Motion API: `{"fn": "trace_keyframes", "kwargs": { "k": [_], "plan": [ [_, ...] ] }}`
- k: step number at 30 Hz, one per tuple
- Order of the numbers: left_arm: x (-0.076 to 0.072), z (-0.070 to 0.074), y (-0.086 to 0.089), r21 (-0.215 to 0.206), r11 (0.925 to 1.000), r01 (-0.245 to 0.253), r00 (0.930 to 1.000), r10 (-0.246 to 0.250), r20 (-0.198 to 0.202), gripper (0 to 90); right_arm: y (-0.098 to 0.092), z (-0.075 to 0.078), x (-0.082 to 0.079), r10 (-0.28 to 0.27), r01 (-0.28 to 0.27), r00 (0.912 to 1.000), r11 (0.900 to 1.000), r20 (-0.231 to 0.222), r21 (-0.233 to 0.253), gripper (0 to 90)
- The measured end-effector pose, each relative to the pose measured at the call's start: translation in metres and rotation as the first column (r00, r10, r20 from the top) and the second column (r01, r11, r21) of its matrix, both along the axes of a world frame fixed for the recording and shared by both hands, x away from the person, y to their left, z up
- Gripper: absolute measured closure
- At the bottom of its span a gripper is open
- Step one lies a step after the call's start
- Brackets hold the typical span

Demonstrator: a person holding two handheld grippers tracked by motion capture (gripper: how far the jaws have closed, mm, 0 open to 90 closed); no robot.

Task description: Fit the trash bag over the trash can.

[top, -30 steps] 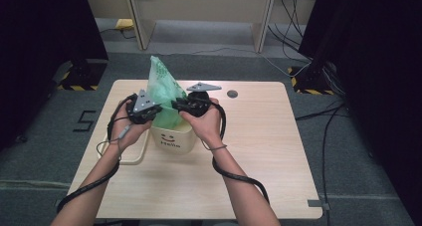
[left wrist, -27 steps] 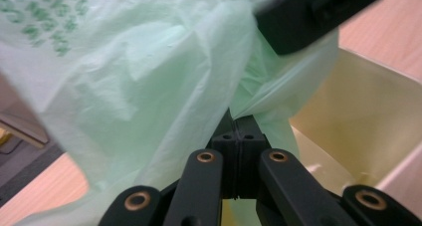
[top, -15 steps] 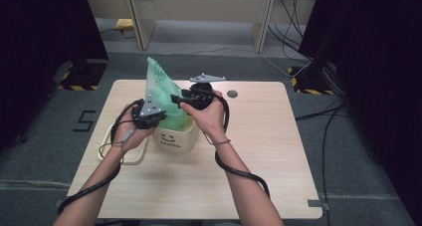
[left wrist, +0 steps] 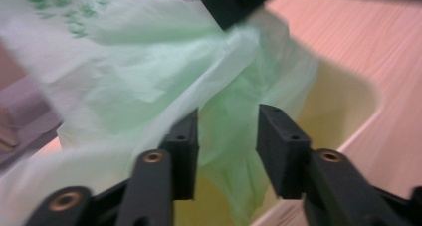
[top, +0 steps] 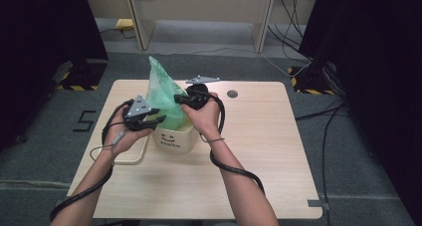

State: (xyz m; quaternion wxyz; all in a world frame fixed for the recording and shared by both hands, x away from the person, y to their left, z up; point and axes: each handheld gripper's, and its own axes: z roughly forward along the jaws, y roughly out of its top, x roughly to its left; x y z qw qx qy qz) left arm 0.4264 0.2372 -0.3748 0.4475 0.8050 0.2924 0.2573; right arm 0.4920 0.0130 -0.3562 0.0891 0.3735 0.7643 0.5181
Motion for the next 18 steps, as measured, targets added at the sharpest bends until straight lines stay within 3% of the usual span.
{"fn": "trace_keyframes", "kwargs": {
  "k": [2,3,8,9,10,11,13,18],
  "plan": [
    [-0.006,0.003,0.009,-0.047,0.9989,-0.01,0.9999,0.011,0.011,56.0,-0.005,-0.002,-0.002,0.0,0.0,1.0,1.0,0.001,0.003,90.0],
    [-0.006,0.003,0.009,-0.047,0.9989,-0.01,0.9999,0.011,0.011,54.5,-0.007,-0.004,-0.003,0.0,0.0,1.0,1.0,0.0,0.001,90.0],
    [-0.006,0.011,0.033,-0.158,0.9843,-0.078,0.9969,0.079,0.001,50.6,-0.016,-0.01,-0.009,-0.001,0.001,1.0,1.0,-0.002,0.009,90.0],
    [-0.006,0.011,0.033,-0.158,0.9843,-0.078,0.9969,0.079,0.001,50.0,-0.017,-0.011,-0.011,0.001,-0.001,1.0,1.0,0.001,0.007,90.0],
    [-0.004,0.014,0.037,-0.188,0.9775,-0.096,0.9953,0.097,-0.003,48.7,-0.018,-0.012,-0.013,0.0,0.0,1.0,1.0,0.003,0.005,90.0],
    [-0.004,0.014,0.037,-0.188,0.9775,-0.096,0.9953,0.097,-0.003,47.8,-0.018,-0.012,-0.013,0.0,0.0,1.0,1.0,0.003,0.005,90.0],
    [0.0,0.02,0.04,-0.219,0.9685,-0.119,0.9925,0.122,-0.001,46.2,-0.021,-0.013,-0.014,0.0,0.0,1.0,1.0,0.005,0.006,90.0],
    [0.001,0.03,0.041,-0.282,0.9517,-0.122,0.9916,0.129,0.008,42.2,-0.019,-0.013,-0.017,0.01,-0.01,0.9999,1.0,0.01,0.004,90.0]
  ]
}}
